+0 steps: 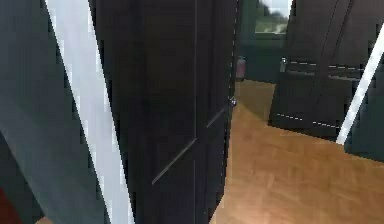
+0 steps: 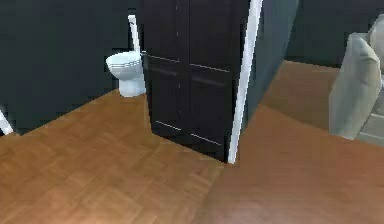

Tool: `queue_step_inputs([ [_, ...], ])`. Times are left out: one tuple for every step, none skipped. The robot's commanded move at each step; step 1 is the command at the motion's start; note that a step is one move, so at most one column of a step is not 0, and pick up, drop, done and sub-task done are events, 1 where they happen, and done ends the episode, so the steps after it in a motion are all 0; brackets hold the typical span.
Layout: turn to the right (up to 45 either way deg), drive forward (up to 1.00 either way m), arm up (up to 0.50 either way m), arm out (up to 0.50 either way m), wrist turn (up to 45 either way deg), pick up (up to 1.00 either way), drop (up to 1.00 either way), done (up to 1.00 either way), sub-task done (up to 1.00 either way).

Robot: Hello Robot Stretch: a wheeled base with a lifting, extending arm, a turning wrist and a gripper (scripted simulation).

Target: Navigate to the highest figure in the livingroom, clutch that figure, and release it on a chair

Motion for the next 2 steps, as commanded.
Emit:
queue_step_inputs([
  [45.0, 0.0, 0.0, 0.0, 0.0, 0.0, 0.0, 0.0, 0.0],
  [45.0, 0.0, 0.0, 0.0, 0.0, 0.0, 0.0, 0.0, 0.0],
])
